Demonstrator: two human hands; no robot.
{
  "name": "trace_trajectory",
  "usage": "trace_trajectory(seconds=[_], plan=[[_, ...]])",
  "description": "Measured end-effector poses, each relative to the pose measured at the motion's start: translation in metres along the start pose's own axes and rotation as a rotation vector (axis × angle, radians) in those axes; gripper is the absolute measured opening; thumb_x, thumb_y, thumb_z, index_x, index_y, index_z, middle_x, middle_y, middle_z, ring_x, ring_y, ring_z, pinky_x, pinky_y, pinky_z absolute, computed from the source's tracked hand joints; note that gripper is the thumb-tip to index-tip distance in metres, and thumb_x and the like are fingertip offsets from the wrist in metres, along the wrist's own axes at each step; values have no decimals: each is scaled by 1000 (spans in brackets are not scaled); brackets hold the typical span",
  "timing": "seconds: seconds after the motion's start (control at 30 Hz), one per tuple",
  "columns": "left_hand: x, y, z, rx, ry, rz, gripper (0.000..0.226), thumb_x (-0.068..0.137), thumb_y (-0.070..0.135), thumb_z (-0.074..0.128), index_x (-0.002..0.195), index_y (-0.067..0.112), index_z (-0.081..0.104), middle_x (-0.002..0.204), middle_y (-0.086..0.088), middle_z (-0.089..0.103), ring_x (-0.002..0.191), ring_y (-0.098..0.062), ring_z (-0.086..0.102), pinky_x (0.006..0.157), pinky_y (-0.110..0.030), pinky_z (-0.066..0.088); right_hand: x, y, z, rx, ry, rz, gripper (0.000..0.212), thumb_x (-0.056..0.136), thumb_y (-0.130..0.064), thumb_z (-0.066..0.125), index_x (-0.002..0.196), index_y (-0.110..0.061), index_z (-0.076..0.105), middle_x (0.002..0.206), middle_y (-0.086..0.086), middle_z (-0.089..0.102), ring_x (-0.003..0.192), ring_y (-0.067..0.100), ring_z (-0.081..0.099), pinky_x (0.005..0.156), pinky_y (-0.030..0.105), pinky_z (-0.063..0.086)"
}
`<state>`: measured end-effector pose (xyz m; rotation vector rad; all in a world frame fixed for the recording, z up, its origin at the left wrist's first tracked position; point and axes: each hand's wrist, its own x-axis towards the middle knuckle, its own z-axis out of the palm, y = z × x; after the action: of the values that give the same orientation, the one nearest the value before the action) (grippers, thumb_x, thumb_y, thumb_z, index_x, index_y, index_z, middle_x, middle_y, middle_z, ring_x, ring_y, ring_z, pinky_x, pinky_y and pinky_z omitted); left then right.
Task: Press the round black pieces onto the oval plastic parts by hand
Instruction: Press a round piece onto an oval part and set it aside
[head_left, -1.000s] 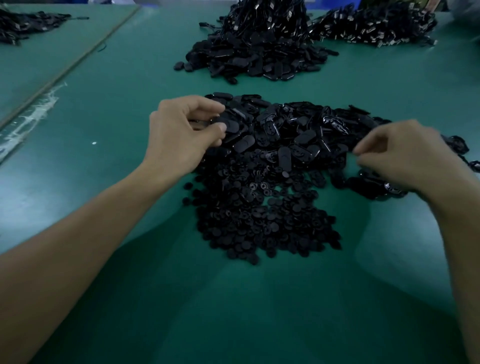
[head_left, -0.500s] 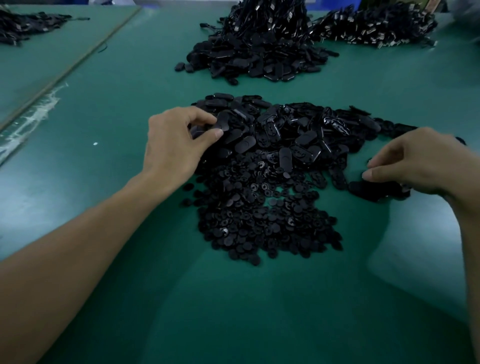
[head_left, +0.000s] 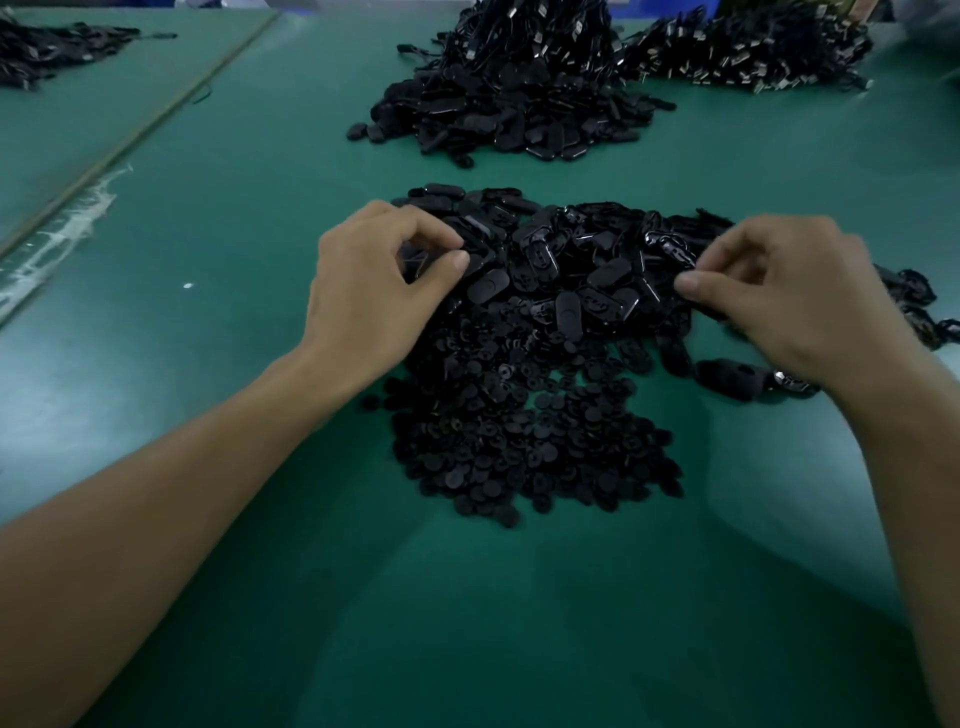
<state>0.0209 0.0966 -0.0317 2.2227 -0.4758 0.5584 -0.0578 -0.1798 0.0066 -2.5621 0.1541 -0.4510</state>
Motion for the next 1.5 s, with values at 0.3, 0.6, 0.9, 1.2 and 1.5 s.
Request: trace_trajectory(seconds=[0.3,0.6,0.9,1.2,1.5], plan=[[-11,33,3,-371,-316,45,6,87,29,77,91,25,76,76,12,74,66,-1,67,65,-16,51,-20,-46,38,554,-83,-174,8,91,-20,74,88,-27,71,77,-10,73,48,14,66,45,20,49],[-10,32,3,-565,-367,-109,7,90,13,74,87,19,73,71,0,74,62,-10,69,59,-21,56,-17,-40,40,836,-246,-84,25,88,7,68,104,-14,68,86,3,77,77,19,76,67,21,57],[-11,32,5,-586,-355,-110,9,90,11,73,98,15,74,72,3,73,66,-11,68,65,-26,58,-18,-41,42,828,-238,-21,20,91,1,68,99,-18,67,80,4,76,73,13,74,63,17,53],[-5,28,4,-515,-187,-206,17,89,7,69,92,24,74,64,11,68,60,-8,65,62,-25,57,-23,-42,50,131,-192,-253,12,84,-29,80,91,-27,70,78,-15,60,69,-3,55,63,7,41],[-7,27,7,-541,-176,-240,19,90,1,68,91,19,73,68,6,73,70,-11,73,66,-22,58,-26,-49,58,-38,-315,-282,7,89,-36,71,86,-29,70,79,-13,57,78,14,60,77,43,54]])
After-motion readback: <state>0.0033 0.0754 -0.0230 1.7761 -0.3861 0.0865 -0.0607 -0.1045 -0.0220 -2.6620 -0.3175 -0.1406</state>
